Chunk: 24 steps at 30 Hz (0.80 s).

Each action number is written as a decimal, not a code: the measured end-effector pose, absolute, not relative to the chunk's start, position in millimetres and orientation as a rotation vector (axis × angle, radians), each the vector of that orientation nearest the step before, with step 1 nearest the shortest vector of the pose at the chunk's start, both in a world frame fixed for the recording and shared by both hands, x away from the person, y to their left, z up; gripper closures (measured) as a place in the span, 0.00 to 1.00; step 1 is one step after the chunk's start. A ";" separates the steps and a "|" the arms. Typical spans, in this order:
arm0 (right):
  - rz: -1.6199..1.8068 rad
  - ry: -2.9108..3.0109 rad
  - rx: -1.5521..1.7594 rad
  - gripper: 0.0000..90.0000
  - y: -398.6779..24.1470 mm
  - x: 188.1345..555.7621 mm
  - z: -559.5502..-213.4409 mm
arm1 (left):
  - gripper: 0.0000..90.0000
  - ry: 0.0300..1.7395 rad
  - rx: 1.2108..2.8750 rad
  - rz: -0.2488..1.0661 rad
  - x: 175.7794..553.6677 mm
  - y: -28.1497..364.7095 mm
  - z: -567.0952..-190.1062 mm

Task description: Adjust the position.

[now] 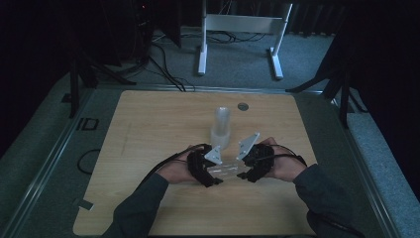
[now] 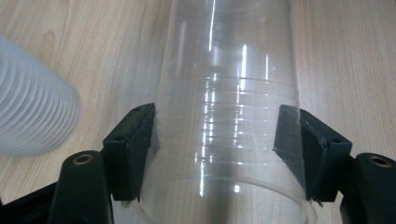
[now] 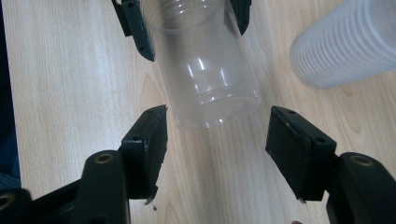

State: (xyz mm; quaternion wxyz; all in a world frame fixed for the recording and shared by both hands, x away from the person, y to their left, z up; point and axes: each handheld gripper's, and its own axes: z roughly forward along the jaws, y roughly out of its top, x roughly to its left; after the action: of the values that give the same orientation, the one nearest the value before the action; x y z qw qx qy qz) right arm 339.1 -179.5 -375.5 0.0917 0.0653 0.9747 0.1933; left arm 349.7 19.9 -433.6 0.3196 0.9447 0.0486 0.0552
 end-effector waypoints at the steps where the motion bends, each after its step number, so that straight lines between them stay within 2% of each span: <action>1: 0.571 2.897 0.191 0.43 -179.3 339.1 -376.0 | 0.34 0.124 2.487 0.139 349.7 19.6 -433.4; 24: 0.488 2.960 0.127 0.39 -167.6 341.0 -390.9 | 0.34 0.067 2.544 0.192 341.9 10.6 -433.4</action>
State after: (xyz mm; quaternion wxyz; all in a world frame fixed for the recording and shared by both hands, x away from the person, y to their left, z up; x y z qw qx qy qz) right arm 341.0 -167.6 -390.9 0.0694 0.0423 0.9834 0.1621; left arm 341.9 10.6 -433.4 0.2906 0.9538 0.0251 0.0719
